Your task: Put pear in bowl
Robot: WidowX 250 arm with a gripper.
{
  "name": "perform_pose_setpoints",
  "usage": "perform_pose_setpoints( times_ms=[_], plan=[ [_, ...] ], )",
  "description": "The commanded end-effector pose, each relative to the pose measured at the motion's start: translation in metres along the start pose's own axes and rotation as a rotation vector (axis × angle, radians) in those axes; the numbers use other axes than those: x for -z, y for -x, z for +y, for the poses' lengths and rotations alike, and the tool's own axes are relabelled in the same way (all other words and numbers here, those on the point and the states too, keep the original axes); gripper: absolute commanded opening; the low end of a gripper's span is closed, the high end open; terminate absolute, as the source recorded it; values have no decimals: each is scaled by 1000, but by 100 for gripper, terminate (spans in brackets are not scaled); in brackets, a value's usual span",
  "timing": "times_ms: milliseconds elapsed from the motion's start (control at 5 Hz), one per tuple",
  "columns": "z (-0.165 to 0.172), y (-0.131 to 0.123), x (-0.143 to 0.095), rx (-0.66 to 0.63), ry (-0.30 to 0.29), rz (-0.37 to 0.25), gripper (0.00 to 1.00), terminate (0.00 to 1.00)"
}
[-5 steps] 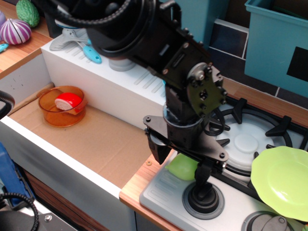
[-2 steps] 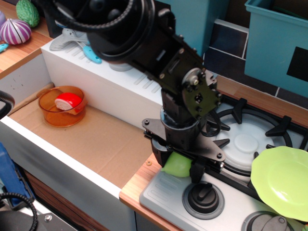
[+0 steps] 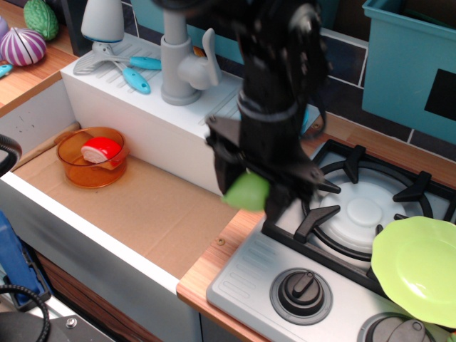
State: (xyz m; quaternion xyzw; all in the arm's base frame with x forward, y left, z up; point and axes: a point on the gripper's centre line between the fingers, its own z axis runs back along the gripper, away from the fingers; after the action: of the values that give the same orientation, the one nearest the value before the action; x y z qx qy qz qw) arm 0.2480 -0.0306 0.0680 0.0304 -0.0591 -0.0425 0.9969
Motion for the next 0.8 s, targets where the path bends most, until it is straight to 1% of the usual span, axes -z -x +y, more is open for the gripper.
perform_pose_setpoints(
  times_ms=[0,200,400,600],
  plan=[
    [23,-44,-3,73,-46,-110,0,0],
    [35,-62,2,125,-76,-165,0,0],
    [45,-73,7,168,-101,-215,0,0],
    [56,-84,11,206,-109,-255,0,0]
  ],
)
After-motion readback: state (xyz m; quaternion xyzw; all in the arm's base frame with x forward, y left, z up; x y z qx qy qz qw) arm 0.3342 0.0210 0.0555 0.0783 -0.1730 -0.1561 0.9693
